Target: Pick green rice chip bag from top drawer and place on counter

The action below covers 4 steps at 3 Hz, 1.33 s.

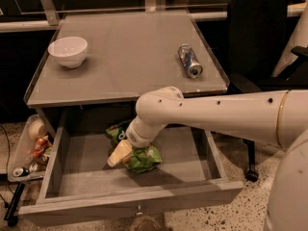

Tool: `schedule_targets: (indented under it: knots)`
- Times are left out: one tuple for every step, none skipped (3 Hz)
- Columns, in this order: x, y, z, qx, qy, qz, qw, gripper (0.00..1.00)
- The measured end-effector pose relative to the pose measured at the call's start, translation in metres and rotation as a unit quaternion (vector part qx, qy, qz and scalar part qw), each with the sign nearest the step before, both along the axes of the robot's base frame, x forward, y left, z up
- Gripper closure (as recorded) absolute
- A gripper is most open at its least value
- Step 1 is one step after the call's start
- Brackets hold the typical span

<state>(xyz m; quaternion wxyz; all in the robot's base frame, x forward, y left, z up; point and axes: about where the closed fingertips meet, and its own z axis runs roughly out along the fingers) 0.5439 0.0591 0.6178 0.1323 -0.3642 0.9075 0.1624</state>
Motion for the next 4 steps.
schedule_targets:
  knots:
    - [-0.0023, 0.0095, -0.019, -0.003, 0.009, 0.003, 1.0, 0.0]
    - [-0.0052, 0.0127, -0.0259, -0.005, 0.006, 0.009, 0.9999, 0.18]
    - [-0.0052, 0.0127, -0.0259, -0.005, 0.006, 0.009, 0.9999, 0.41]
    - [-0.0052, 0.0128, -0.026, -0.005, 0.006, 0.01, 0.9999, 0.65]
